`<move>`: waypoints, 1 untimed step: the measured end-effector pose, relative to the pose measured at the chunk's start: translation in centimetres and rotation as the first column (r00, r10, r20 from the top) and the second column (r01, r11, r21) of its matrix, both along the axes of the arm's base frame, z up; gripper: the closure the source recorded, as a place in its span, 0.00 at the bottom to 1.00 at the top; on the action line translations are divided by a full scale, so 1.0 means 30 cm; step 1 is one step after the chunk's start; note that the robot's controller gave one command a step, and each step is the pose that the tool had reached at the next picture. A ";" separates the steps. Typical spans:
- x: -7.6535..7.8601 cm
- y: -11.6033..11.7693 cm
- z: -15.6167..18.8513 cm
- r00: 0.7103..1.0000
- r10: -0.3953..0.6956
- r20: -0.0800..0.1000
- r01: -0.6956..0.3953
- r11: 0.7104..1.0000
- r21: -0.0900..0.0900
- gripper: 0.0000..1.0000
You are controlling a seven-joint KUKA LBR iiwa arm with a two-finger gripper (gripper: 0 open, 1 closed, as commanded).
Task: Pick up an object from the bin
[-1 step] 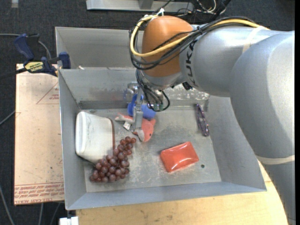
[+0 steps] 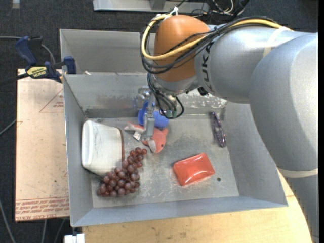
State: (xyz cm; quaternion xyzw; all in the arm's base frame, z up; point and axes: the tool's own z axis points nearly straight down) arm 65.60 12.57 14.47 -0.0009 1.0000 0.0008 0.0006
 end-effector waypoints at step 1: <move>-0.054 -0.084 -0.164 1.000 0.019 0.003 -0.019 1.000 0.001 0.00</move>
Offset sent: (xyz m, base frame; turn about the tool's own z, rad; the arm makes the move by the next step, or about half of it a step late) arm -0.0335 -0.0399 -0.0611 -0.5191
